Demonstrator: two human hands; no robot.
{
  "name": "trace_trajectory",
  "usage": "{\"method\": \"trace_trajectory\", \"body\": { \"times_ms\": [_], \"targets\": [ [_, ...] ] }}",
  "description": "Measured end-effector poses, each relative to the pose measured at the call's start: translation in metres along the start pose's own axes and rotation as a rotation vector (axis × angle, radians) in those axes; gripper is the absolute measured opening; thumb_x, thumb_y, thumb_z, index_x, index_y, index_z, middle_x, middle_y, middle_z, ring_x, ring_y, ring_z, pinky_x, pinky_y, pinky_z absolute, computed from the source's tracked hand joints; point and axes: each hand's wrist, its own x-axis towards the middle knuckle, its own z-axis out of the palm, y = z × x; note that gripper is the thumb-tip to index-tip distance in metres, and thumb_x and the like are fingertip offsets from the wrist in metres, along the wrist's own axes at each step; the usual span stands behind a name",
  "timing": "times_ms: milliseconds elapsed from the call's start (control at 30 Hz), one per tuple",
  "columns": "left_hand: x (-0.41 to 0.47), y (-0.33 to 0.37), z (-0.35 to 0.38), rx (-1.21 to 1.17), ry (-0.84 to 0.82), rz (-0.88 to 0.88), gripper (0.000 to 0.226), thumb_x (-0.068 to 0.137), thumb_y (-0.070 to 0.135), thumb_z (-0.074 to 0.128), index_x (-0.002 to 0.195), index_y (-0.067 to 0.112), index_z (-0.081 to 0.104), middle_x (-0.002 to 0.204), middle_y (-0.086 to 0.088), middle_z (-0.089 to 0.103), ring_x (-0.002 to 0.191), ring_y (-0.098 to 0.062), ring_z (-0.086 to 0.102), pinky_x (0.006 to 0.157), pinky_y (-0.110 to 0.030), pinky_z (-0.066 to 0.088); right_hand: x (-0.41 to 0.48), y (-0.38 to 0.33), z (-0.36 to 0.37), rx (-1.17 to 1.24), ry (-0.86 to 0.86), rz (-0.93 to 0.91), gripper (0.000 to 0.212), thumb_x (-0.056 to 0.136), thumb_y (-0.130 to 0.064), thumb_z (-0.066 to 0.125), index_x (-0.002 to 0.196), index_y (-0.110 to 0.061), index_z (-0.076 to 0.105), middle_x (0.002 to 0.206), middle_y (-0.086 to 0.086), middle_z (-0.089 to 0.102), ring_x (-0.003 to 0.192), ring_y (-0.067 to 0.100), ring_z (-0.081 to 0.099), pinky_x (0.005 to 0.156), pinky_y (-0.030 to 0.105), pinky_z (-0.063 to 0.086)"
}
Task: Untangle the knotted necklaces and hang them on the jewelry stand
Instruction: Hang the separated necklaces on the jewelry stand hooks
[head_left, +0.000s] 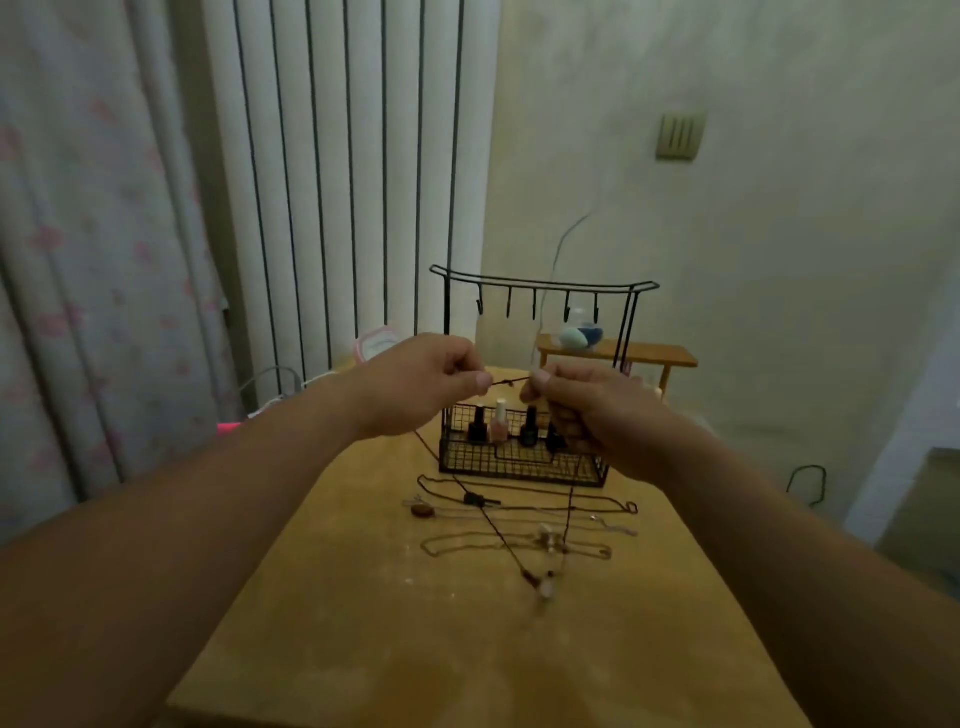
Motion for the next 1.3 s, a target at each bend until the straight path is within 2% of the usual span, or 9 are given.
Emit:
{"method": "trace_trajectory", "body": {
  "times_ms": [133,267,400,467,567,900,1000,1133,1300],
  "targets": [
    [0.015,-0.002,-0.021,-0.032,0.032,0.013,0.014,0.102,0.038,0.061,0.099,0.029,0.07,0.094,0.006,0.067,0.083,-0.005,0.06,0.073,-0.029,0.047,0.022,-0.022,-0.005,-0.17,0.12,-0.061,0.027,0.107,-0.032,0.054,0.106,-0.014,0.075,0.07,-0.003,0.051,0.061,0.011,0.047,0.055,0.024,0.042],
    [0.041,0.003,-0.047,-0.034,0.017,0.026,0.015,0.102,0.038,0.062,0.101,0.025,0.069,0.083,0.0,0.064,0.068,-0.008,0.058,0.061,-0.026,0.051,0.049,-0.052,-0.012,-0.302,0.133,-0.126,0.027,0.107,-0.032,0.055,0.107,-0.014,0.074,0.074,0.002,0.053,0.063,0.014,0.049,0.059,0.027,0.045],
    [0.071,0.002,-0.069,0.015,-0.008,0.032,0.018,0.102,0.038,0.063,0.104,0.022,0.071,0.09,-0.002,0.066,0.075,-0.012,0.066,0.071,-0.03,0.06,0.078,-0.075,-0.018,-0.311,0.158,-0.172,0.026,0.106,-0.029,0.057,0.107,-0.011,0.075,0.071,0.001,0.054,0.058,0.011,0.049,0.056,0.026,0.045],
    [0.085,-0.001,-0.077,0.027,0.036,0.039,0.021,0.104,0.037,0.058,0.108,0.022,0.072,0.1,-0.002,0.068,0.087,-0.016,0.067,0.072,-0.029,0.056,0.091,-0.082,-0.021,-0.329,0.18,-0.189,0.025,0.106,-0.029,0.057,0.106,-0.011,0.075,0.071,0.003,0.054,0.059,0.012,0.05,0.057,0.026,0.045],
    [0.102,-0.008,-0.082,0.016,0.094,0.057,0.027,0.108,0.036,0.051,0.114,0.02,0.072,0.108,0.007,0.068,0.091,-0.008,0.064,0.072,-0.025,0.051,0.109,-0.088,-0.026,-0.382,0.222,-0.216,0.024,0.107,-0.029,0.057,0.105,-0.013,0.075,0.072,0.004,0.056,0.061,0.013,0.053,0.057,0.025,0.049],
    [0.142,-0.028,-0.083,0.005,0.233,0.055,0.027,0.108,0.034,0.053,0.11,0.017,0.074,0.085,-0.002,0.063,0.08,-0.014,0.062,0.075,-0.026,0.057,0.154,-0.089,-0.032,-0.415,0.239,-0.223,0.026,0.107,-0.029,0.058,0.107,-0.01,0.075,0.079,0.004,0.062,0.066,0.011,0.06,0.059,0.02,0.057],
    [0.149,-0.035,-0.084,-0.044,0.245,0.026,0.026,0.107,0.033,0.055,0.11,0.016,0.075,0.088,-0.006,0.07,0.08,-0.015,0.067,0.072,-0.024,0.056,0.163,-0.086,-0.029,-0.406,0.243,-0.226,0.025,0.106,-0.028,0.058,0.109,-0.011,0.076,0.085,0.005,0.068,0.073,0.012,0.067,0.064,0.02,0.059],
    [0.154,-0.041,-0.084,-0.127,0.265,0.001,0.024,0.106,0.031,0.057,0.111,0.016,0.074,0.095,-0.007,0.072,0.088,-0.018,0.071,0.08,-0.028,0.062,0.171,-0.085,-0.025,-0.416,0.23,-0.231,0.021,0.106,-0.028,0.058,0.107,-0.015,0.075,0.09,0.004,0.075,0.077,0.01,0.072,0.07,0.022,0.059],
    [0.15,-0.048,-0.072,-0.181,0.221,-0.047,0.021,0.105,0.032,0.059,0.106,0.018,0.075,0.088,-0.009,0.072,0.079,-0.018,0.071,0.078,-0.032,0.062,0.165,-0.077,-0.021,-0.389,0.271,-0.208,0.022,0.106,-0.029,0.059,0.105,-0.013,0.074,0.085,0.005,0.071,0.068,0.011,0.07,0.063,0.023,0.056]
  ]
}}
